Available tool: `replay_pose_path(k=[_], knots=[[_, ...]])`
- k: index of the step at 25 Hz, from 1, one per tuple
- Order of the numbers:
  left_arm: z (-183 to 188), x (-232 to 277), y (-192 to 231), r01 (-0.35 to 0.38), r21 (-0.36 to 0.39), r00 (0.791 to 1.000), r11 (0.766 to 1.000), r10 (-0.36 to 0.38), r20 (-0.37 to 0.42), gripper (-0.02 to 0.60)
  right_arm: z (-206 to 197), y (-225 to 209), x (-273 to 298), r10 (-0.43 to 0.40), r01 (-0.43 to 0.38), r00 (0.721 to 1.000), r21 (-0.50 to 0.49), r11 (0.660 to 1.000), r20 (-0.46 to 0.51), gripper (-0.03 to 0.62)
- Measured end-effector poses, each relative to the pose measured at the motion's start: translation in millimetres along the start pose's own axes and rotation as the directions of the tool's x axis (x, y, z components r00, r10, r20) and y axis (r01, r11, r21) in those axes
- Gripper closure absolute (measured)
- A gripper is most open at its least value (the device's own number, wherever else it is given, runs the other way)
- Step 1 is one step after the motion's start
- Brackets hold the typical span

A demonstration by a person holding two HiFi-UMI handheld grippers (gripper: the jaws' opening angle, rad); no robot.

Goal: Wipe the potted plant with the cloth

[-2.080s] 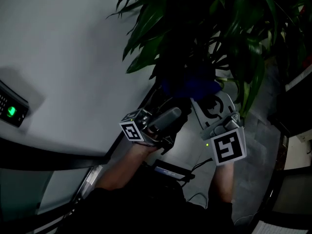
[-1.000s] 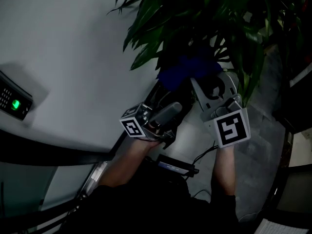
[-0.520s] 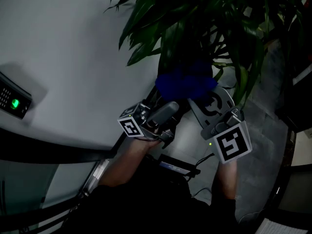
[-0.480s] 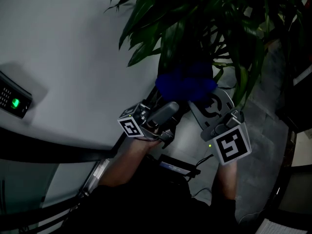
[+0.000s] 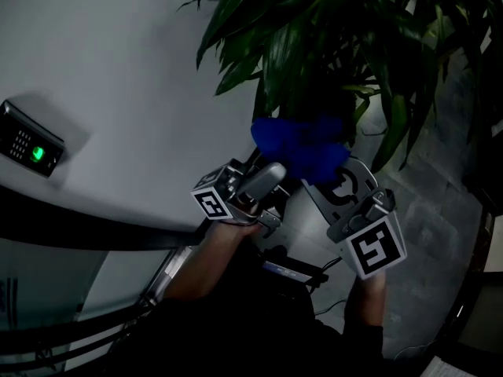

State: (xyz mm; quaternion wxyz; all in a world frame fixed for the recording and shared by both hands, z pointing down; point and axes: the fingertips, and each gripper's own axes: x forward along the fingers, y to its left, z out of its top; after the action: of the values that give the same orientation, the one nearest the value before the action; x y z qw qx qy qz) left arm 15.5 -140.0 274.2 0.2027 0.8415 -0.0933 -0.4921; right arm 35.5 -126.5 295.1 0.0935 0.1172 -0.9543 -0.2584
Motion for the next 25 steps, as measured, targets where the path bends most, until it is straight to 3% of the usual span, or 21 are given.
replay_pose_path(k=[4,11,17,25], knots=[[7,-7,-5,-0.001,-0.007,1.0,1.0,0.001,0.01,0.258,-5,24,-9,0.054,-0.055,0.998,0.072,0.996,0.018,0.516],[6,-6,-12,0.048,-0.047,0.998,0.998,-0.049,-0.026,0.258,-10,50,-27,0.064,-0.062,0.996,0.032,0.998,-0.059,0.516],[7,-23,-24,0.056,-0.1,0.997,0.993,-0.06,-0.039,0.258,2,61,-46,-0.044,0.056,0.995,0.13,0.99,-0.09,0.516],[-9,-88,-31,-0.02,-0.22,1.0,0.975,0.02,-0.001,0.258,14,83,-66,-0.215,0.253,0.961,0.229,0.94,-0.176,0.516]])
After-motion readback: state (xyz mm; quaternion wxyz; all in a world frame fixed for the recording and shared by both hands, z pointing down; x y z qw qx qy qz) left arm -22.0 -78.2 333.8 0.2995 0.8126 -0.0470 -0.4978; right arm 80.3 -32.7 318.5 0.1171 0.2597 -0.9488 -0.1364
